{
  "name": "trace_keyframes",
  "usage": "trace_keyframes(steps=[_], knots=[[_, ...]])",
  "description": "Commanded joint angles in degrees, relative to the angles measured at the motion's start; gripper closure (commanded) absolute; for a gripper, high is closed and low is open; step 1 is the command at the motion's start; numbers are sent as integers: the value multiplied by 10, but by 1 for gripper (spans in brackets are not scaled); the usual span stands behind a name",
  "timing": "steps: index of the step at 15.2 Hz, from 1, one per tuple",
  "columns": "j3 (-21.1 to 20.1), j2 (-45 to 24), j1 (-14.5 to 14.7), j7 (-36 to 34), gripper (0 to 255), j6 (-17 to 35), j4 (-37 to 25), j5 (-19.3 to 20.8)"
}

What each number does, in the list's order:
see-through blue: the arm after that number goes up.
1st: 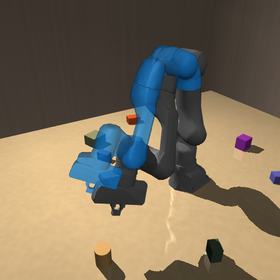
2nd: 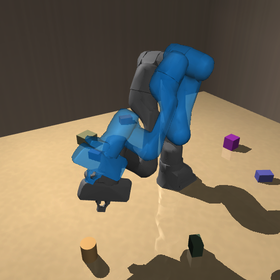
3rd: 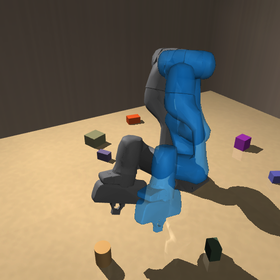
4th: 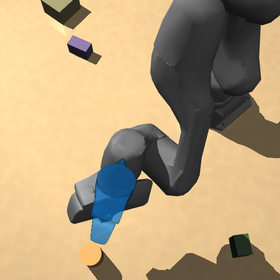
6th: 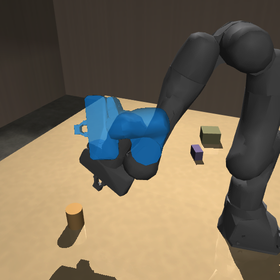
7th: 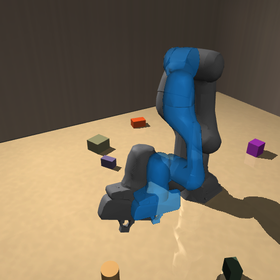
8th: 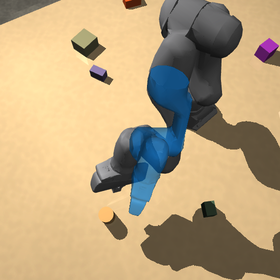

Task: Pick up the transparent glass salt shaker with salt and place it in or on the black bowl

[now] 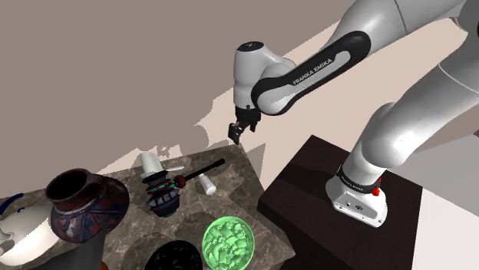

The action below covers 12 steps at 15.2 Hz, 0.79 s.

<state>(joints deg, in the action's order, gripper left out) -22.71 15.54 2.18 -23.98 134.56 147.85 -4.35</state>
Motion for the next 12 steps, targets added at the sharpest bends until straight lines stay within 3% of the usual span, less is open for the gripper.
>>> trace_keyframes(steps=[1, 6, 12], knots=[[-23, -50, -6, -44, 0, 31, -17, 26], [-52, -186, -15, -173, 0, 91, -71, 141], [-12, -345, 39, -322, 0, 117, -168, 286]])
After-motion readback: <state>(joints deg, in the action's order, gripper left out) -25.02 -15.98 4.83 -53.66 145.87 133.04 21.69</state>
